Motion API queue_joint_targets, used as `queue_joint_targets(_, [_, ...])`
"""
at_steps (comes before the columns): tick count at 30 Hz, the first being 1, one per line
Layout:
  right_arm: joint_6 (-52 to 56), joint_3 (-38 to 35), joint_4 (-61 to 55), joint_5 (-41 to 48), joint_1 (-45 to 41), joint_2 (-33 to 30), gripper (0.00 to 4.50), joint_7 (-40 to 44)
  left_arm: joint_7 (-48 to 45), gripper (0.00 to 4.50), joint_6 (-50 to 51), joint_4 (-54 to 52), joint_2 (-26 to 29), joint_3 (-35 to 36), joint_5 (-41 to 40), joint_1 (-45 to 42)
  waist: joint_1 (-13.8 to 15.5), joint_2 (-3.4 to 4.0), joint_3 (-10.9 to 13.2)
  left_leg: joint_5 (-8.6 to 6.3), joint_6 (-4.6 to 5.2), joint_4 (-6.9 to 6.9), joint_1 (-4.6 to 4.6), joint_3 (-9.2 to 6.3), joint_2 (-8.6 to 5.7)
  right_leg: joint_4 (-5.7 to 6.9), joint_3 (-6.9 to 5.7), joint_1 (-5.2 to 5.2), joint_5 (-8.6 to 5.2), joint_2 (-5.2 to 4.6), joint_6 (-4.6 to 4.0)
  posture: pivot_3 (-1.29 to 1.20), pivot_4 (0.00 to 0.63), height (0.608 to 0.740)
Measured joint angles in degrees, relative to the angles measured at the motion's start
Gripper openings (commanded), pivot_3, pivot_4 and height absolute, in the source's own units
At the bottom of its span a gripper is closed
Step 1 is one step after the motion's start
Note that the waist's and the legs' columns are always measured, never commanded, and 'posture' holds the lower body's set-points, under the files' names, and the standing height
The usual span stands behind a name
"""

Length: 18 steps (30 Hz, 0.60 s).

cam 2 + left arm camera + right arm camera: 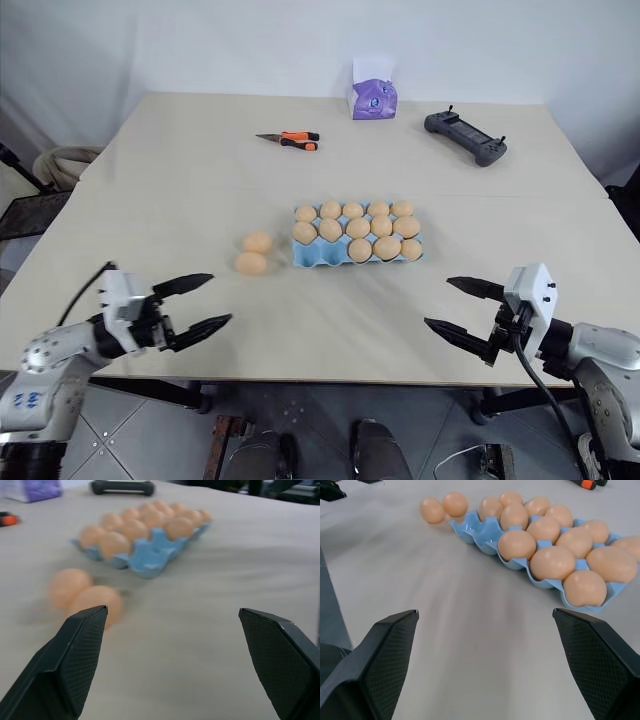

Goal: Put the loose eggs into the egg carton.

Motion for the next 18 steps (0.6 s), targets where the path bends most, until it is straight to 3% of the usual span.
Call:
queue_joint_targets(8, [0.0,1.1,2.51,-0.68,-2.63,-0.69,4.5,2.04,3.67,4.48,-2.05,2.59,-0.38,6.21,0.19,3.06,0.14,0.03,0.02,-0.1,-0.12,-0.49,0.03,-0.06,0.01,-0.08,-0.19,-0.12,0.05,0.01,0.28,0.0,0.15,0.74])
queue_joint_targets(18, [-0.01,2.98,3.88,-1.25,-4.54,-0.7,4.5,2.37,15.88,4.48,0.06,2.61,-8.0,-5.87,6.3,-10.04,0.02,0.06,0.04,0.09,0.14,-0.46,0.02,-0.04,-0.02,-0.08,-0.17,-0.07,0.13,0.09,0.42,0.0,0.15,0.74])
